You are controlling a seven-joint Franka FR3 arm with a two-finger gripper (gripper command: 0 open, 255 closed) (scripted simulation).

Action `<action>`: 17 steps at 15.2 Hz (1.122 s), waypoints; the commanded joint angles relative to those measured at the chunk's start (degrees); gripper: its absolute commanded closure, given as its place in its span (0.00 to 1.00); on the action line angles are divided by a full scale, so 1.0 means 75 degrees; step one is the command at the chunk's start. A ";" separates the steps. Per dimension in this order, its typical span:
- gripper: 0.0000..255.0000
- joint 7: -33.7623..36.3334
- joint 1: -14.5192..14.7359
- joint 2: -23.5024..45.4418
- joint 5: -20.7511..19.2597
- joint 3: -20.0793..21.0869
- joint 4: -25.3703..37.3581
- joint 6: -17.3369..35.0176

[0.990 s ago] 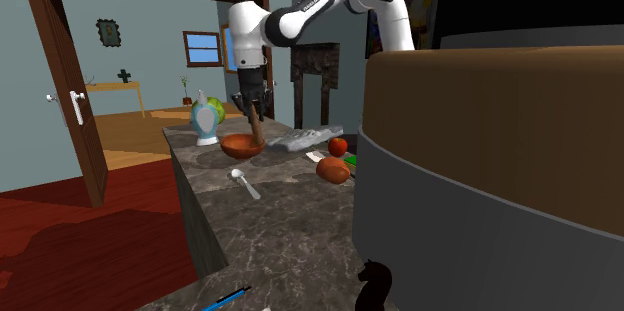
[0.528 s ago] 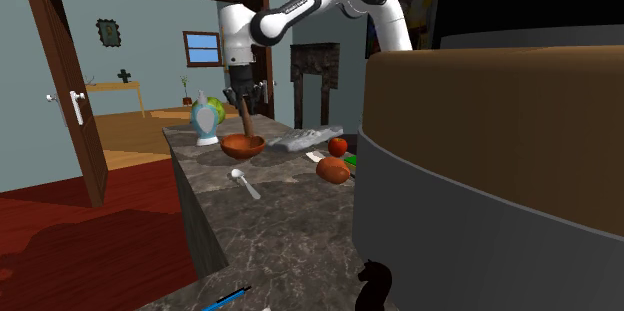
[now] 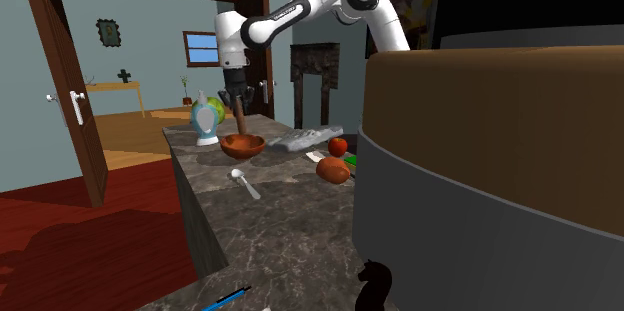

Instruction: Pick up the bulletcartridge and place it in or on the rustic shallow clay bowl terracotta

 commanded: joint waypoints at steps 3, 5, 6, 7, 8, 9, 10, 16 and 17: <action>1.00 0.0069 0.0036 0.0182 -0.0120 -0.0065 -0.0155 0.0315; 1.00 0.0109 0.0059 0.0284 -0.0186 -0.0102 -0.0223 0.0472; 1.00 0.0130 0.0071 0.0336 -0.0220 -0.0122 -0.0255 0.0550; 1.00 0.0151 0.0084 0.0390 -0.0254 -0.0142 -0.0284 0.0627; 1.00 0.0172 0.0097 0.0445 -0.0289 -0.0163 -0.0312 0.0703; 1.00 0.0194 0.0112 0.0501 -0.0324 -0.0184 -0.0338 0.0779; 1.00 0.0215 0.0126 0.0558 -0.0360 -0.0207 -0.0363 0.0854; 1.00 0.0288 0.0175 0.0752 -0.0482 -0.0281 -0.0430 0.1095; 1.00 0.0289 0.0175 0.0753 -0.0483 -0.0280 -0.0429 0.1095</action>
